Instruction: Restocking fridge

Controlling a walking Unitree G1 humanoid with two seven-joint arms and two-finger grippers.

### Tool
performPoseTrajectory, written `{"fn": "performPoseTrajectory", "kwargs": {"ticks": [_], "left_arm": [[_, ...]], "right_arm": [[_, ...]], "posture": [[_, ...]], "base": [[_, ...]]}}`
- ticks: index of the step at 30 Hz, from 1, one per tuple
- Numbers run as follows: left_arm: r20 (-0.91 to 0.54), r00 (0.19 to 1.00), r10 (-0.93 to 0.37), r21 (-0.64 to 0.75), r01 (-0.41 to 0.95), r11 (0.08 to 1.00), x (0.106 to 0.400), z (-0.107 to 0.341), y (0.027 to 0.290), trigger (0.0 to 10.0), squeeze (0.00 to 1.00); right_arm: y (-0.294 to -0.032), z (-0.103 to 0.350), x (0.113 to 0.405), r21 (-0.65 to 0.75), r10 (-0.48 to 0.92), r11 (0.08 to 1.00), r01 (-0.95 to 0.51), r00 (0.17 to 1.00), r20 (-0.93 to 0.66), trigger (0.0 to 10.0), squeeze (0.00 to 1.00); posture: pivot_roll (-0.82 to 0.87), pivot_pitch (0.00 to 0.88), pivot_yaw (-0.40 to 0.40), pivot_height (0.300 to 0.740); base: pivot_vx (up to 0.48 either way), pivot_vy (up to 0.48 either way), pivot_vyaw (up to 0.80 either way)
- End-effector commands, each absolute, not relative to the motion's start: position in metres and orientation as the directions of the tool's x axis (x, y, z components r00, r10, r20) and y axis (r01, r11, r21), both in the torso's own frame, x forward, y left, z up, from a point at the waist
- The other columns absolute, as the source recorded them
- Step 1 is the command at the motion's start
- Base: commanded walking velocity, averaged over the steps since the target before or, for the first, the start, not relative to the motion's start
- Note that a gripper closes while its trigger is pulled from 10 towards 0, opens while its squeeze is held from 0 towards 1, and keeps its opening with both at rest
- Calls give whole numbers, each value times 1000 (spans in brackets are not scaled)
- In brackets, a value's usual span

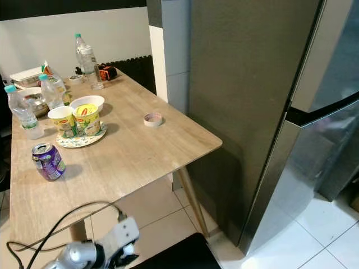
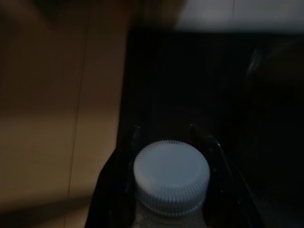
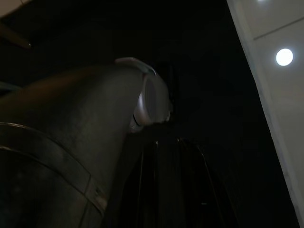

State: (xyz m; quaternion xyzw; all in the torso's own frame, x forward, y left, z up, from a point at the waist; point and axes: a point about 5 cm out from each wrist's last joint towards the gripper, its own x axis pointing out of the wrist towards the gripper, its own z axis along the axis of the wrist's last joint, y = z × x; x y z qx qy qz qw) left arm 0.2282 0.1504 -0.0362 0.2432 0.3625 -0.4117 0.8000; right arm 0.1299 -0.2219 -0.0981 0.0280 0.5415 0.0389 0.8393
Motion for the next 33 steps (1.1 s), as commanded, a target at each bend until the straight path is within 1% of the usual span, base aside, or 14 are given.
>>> {"fn": "performPoseTrajectory", "kwargs": {"ticks": [1, 7, 9, 11, 13, 16, 19, 20, 21, 22, 25, 27, 29, 33], "left_arm": [[-827, 386, -408, 96, 813, 574, 213, -52, 162, 10000, 0], [-859, 381, -341, 81, 761, 644, 194, -69, 170, 10000, 0], [-891, 367, -268, 62, 683, 728, 173, -82, 181, 10000, 0], [-894, 368, -254, 62, 664, 745, 170, -84, 183, 10000, 0], [-901, 379, -212, 42, 561, 827, 162, -89, 190, 10000, 0], [-904, 388, -180, 45, 505, 862, 158, -91, 195, 10000, 0], [-921, 384, -59, 33, 229, 973, 138, -98, 212, 10000, 0], [-921, 384, -59, 33, 229, 973, 138, -98, 212, 10000, 0], [-937, 349, 10, 37, 71, 997, 119, -103, 222, 10000, 0], [-944, 327, 36, 44, 16, 999, 111, -105, 226, 10000, 0], [-949, 312, 53, 51, -17, 999, 104, -106, 229, 10000, 0], [-957, 279, 76, 60, -65, 996, 90, -109, 233, 10000, 0], [-953, 293, 77, 39, -135, 990, 89, -109, 233, 10000, 0], [-946, 316, 66, 11, -173, 985, 93, -109, 230, 10000, 0]], "right_arm": [[-222, -99, 129, 86, 90, 996, -26, 409, -908, 10000, 0], [-221, -98, 130, 86, 91, 996, -28, 411, -907, 10000, 0], [-221, -98, 130, 85, 91, 996, -32, 411, -907, 10000, 0], [-221, -98, 130, 85, 91, 996, -32, 411, -907, 10000, 0], [-222, -98, 130, 83, 89, 996, -34, 410, -908, 10000, 0], [-222, -98, 130, 82, 88, 996, -34, 409, -908, 10000, 0], [-223, -99, 128, 70, 81, 997, -41, 401, -913, 10000, 0], [-223, -99, 128, 70, 81, 997, -41, 401, -913, 10000, 0], [-223, -99, 128, 63, 77, 997, -48, 397, -915, 10000, 0], [-223, -99, 128, 61, 76, 997, -50, 396, -915, 10000, 0], [-223, -99, 128, 61, 76, 997, -50, 397, -915, 10000, 0], [-223, -99, 129, 53, 71, 997, -55, 397, -915, 10000, 0], [-223, -98, 130, 49, 69, 997, -60, 396, -916, 10000, 0], [-224, -98, 131, 44, 67, 997, -67, 394, -917, 10000, 0]], "posture": [[-68, 3, 51, 740], [-68, 3, 51, 740], [-74, 0, 41, 740], [-74, 0, 41, 740], [-74, 0, 40, 740], [-74, 0, 40, 740], [-69, 0, 34, 740], [-69, 0, 34, 740], [-75, 0, 33, 740], [-76, 0, 32, 740], [-76, 0, 32, 740], [-77, 0, 26, 740], [-75, 0, 23, 740], [-70, 0, 16, 740]], "base": [[0, 0, 0], [0, 0, 0], [0, 0, 0], [0, 0, 0], [0, 0, 0], [0, 0, 0], [0, 0, 0], [0, 0, 0], [0, 0, 0], [0, 0, 0], [0, 0, 0], [0, 0, 0], [0, 0, 0], [0, 0, 0]]}}
